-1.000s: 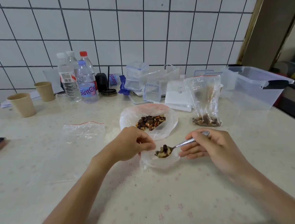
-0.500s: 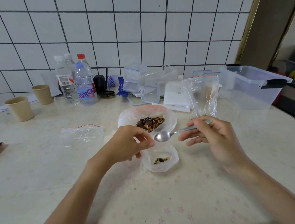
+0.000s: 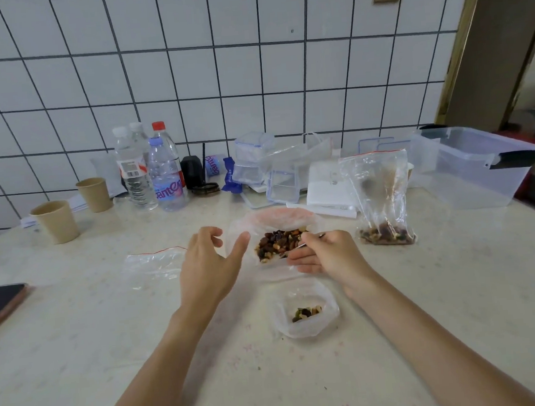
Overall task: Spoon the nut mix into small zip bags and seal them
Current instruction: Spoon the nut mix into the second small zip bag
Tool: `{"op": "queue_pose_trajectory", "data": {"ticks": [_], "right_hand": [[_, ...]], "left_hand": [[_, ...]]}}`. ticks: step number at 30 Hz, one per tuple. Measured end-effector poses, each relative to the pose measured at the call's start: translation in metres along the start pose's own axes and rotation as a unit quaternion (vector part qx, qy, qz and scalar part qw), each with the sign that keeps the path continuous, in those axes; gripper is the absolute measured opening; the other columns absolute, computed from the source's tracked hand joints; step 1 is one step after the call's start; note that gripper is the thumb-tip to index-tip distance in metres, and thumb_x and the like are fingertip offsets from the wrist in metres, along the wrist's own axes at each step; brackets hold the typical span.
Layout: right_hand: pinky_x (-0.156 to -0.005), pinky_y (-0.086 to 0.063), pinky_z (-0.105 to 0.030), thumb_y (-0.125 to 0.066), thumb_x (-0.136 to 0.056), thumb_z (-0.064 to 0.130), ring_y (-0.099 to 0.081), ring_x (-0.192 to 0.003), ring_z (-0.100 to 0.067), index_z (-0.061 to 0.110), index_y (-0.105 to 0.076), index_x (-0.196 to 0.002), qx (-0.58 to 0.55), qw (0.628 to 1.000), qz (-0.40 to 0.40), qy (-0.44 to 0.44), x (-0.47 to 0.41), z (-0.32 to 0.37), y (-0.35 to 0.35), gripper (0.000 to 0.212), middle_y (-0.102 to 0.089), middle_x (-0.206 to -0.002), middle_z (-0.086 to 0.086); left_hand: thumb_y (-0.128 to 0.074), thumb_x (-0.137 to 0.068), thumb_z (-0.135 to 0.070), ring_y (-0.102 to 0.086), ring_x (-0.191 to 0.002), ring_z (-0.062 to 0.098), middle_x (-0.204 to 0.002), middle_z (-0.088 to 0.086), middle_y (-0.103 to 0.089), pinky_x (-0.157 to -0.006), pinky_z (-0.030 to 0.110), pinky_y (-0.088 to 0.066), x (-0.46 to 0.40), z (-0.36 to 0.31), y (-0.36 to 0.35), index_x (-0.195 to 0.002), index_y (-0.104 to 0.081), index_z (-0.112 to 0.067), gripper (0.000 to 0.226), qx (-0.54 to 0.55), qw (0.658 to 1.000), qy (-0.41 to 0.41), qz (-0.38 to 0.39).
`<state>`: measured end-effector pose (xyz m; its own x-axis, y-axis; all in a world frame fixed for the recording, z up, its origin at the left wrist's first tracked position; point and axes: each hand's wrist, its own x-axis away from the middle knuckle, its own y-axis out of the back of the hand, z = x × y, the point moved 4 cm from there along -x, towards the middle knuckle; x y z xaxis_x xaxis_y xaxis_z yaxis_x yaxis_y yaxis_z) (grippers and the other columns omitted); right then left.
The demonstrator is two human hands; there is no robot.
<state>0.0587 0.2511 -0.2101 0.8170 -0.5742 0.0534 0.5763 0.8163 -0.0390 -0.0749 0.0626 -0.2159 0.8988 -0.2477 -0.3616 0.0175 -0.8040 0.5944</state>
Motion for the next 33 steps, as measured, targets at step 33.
{"op": "queue_pose_trajectory", "data": {"ticks": [33], "right_hand": [[-0.071, -0.065, -0.033, -0.057, -0.105, 0.015, -0.079, -0.086, -0.035, -0.006, -0.069, -0.105, -0.142, 0.988, -0.057, 0.004, -0.013, -0.02, 0.007, 0.024, -0.079, -0.089, -0.022]], "left_hand": [[-0.062, -0.099, -0.045, -0.065, -0.074, 0.0, -0.101, -0.026, -0.063, -0.062, 0.025, -0.056, -0.003, -0.01, -0.008, -0.124, -0.063, -0.031, 0.029, 0.141, 0.99, 0.006, 0.016]]}}
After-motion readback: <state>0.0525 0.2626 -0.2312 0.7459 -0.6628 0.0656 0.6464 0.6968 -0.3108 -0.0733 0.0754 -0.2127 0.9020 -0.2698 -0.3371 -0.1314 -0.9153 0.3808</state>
